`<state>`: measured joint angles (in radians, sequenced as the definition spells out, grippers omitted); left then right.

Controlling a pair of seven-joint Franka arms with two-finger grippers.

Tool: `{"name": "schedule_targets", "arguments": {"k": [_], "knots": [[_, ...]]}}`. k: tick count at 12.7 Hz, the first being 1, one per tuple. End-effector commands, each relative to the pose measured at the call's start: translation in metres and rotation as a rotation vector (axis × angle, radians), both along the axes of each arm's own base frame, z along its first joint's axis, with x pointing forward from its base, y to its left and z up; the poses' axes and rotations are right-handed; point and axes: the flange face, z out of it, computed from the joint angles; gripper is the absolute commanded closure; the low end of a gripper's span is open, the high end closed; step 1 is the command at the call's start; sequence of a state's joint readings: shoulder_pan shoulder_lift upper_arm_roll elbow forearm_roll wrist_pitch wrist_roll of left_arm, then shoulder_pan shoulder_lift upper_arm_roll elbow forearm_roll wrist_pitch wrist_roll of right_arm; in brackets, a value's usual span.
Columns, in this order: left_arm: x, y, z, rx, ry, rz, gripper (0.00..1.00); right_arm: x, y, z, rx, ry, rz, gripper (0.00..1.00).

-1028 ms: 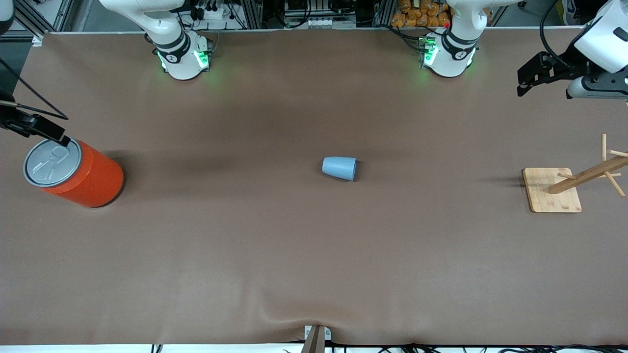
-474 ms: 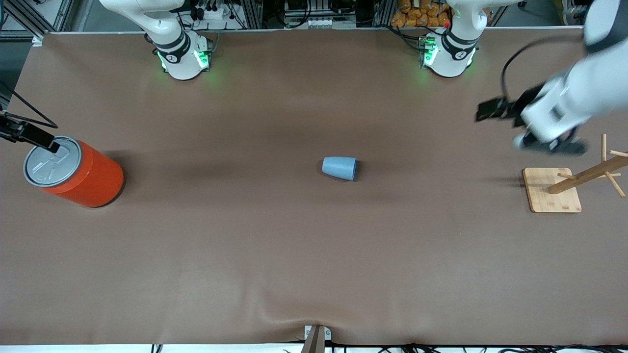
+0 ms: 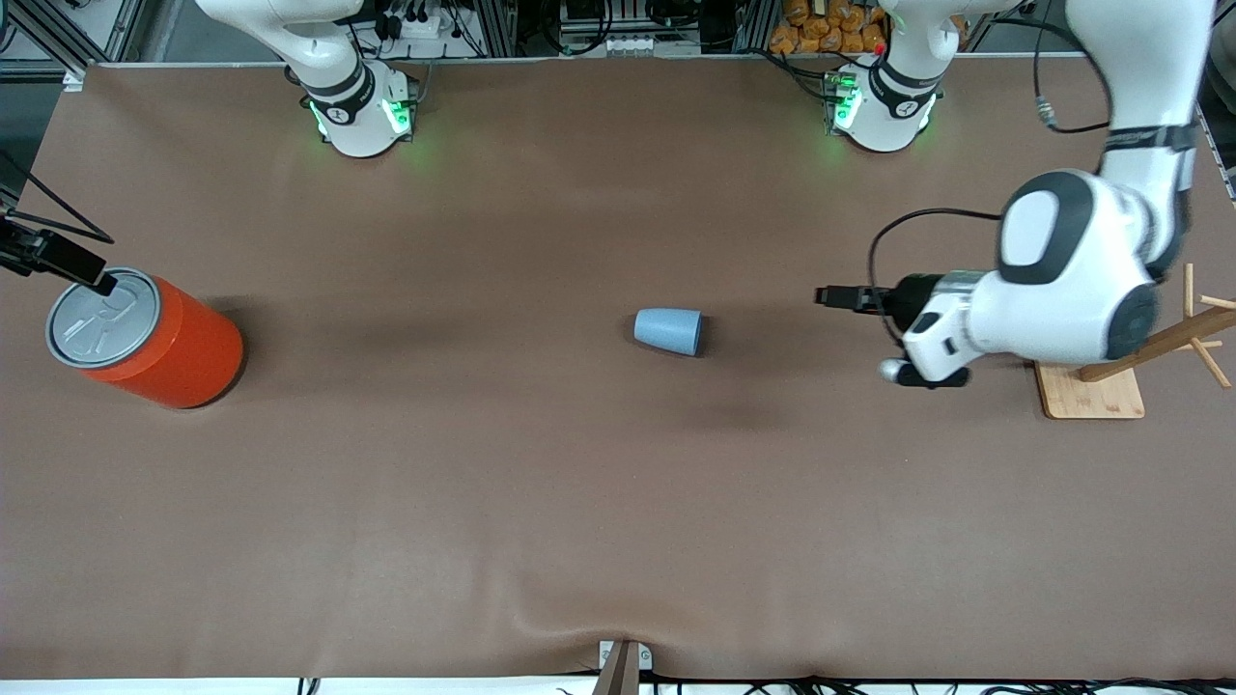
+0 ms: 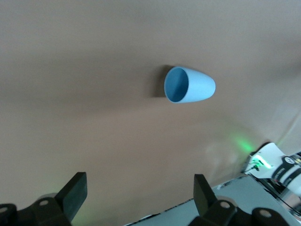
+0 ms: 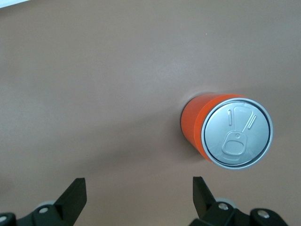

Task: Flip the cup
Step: 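Reach the left gripper toward the blue cup's base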

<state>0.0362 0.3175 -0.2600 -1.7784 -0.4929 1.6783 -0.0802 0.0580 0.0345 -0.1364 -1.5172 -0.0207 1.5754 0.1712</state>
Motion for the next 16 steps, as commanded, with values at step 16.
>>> {"name": "schedule_targets", "arguments": {"k": [16], "knots": [[-0.033,-0.030,-0.228,-0.607,0.109,0.173,0.07,-0.009,-0.002,0.018,0.001,0.016,-0.014,0.00]]}}
